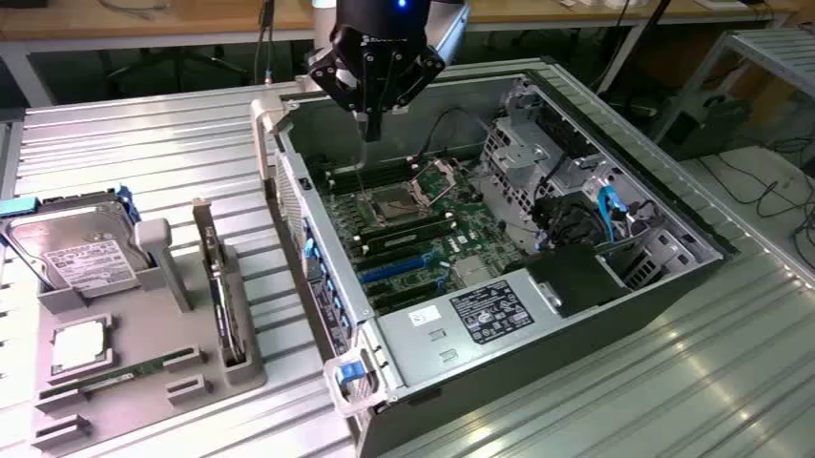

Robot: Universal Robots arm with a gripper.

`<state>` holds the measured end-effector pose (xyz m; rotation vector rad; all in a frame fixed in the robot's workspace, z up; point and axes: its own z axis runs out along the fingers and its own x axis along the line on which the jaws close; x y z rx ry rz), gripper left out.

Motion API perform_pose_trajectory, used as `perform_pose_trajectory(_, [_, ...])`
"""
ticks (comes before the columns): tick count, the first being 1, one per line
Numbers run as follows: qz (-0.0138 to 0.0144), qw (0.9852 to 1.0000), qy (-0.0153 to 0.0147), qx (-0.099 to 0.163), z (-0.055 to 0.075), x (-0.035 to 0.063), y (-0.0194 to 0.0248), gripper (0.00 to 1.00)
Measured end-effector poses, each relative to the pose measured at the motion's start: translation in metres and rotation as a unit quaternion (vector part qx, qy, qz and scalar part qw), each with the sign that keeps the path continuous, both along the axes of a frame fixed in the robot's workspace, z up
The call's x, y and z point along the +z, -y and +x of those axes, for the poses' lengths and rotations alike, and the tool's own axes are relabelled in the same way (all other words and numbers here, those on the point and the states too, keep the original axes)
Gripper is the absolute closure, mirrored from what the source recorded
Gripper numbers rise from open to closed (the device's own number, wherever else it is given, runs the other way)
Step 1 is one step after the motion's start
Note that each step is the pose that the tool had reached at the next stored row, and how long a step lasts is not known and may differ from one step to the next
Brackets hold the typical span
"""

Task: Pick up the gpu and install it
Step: 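Reach for the gpu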

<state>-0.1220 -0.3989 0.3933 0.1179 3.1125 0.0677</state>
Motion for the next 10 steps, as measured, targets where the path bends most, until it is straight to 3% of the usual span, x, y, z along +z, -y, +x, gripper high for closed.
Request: perform_pose_trajectory(10, [0.0, 1.0, 0.0, 0.0, -0.018, 0.0, 0.0, 0.89])
